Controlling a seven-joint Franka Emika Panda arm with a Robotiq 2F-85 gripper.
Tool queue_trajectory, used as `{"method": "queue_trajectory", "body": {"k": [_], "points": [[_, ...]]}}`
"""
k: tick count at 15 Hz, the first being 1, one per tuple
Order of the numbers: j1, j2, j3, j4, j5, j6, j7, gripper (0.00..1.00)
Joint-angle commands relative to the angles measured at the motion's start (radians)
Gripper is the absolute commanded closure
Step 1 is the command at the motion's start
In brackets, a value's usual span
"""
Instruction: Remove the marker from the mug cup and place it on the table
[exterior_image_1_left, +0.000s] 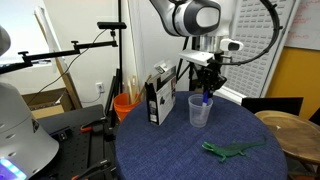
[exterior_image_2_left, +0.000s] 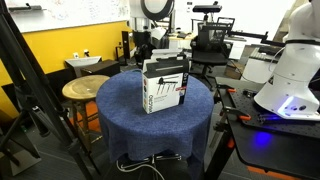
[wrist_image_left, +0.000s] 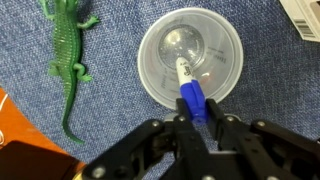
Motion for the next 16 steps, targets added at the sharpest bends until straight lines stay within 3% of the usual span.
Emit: {"method": "queue_trajectory", "body": {"k": [1,16], "points": [[0.0,-0.04,0.001,0.004,0.026,-0.043,-0.014,0.94],[-0.004,-0.212,-0.039,0.022,0.041,-0.229,0.031,0.94]]}}
